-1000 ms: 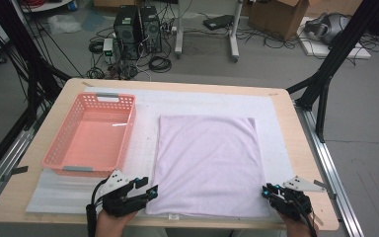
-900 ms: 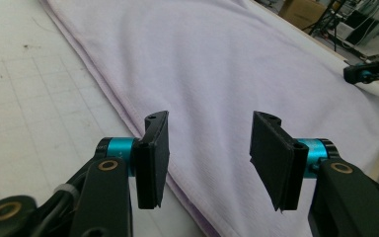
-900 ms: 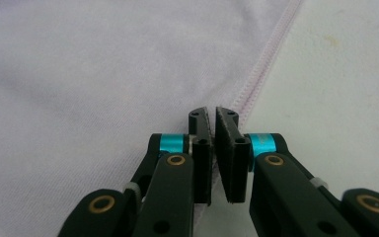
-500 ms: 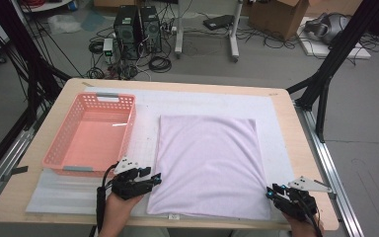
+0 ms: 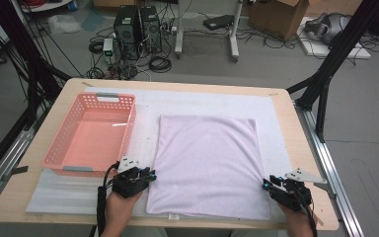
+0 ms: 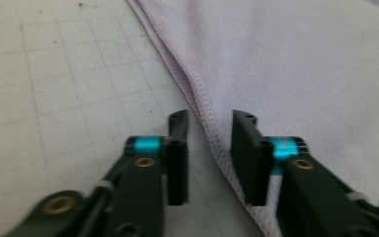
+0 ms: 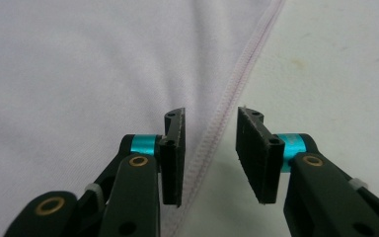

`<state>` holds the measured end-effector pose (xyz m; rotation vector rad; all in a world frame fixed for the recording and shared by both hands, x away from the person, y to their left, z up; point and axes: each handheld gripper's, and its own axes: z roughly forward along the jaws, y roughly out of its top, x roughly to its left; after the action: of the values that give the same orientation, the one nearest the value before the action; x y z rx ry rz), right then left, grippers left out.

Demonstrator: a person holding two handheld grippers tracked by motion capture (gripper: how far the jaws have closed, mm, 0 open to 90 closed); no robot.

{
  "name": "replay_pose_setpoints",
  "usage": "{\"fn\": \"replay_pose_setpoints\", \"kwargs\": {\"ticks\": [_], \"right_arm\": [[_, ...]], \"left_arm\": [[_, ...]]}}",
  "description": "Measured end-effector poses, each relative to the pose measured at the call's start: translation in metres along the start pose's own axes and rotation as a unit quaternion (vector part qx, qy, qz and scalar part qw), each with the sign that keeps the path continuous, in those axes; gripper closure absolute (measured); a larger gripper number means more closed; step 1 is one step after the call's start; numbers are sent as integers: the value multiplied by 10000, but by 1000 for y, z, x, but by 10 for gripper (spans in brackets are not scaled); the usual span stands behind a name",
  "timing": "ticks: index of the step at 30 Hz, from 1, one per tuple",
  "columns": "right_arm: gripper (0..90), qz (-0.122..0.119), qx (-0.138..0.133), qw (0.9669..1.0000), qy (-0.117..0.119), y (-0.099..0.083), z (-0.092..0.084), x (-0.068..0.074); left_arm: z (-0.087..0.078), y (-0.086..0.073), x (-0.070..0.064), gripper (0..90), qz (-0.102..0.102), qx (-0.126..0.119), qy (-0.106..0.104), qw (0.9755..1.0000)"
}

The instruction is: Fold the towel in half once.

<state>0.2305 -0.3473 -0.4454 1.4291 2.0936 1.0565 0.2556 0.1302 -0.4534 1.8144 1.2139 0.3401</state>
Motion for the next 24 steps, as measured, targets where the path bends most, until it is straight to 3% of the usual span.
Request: {"fn": "replay_pose_setpoints", "kwargs": {"ticks": [2,5,6,8,9,14,16,18,21,24], "right_arm": [[652,44,93,9999,8,1,7,-1],[846,111,107,9997,208,4,10,-2],[855,142,149,9996,206,5,10,-2],[864,209,186,9994,189,6,9,-4],[866,213,188,9995,137,6,7,-5],[867,187,210,9996,59,2,0,-9],[819,157,230,9995,146,1,-2,-8],[661,99,96,9999,68,1,-4,-9],[643,101,-196,9997,46,4,-8,-13],[671,-43,-449,9990,28,10,-8,-19]], "left_arm": [[-1,-1,1,595,-98,-1,-196,9998],[1,-2,0,565,-145,83,-459,9988],[1,-2,-1,574,-133,90,-484,9987],[1,-4,-4,763,-33,139,-334,9993],[1,-5,-5,840,-66,191,-377,9991],[-7,-8,-7,871,-185,263,-419,9986],[-8,-9,-7,868,-188,240,-441,9986],[-8,-8,-6,839,-145,195,-464,9986],[-6,-7,-5,702,-76,43,-597,9982],[-5,-3,-4,584,18,-295,-706,9971]]}}
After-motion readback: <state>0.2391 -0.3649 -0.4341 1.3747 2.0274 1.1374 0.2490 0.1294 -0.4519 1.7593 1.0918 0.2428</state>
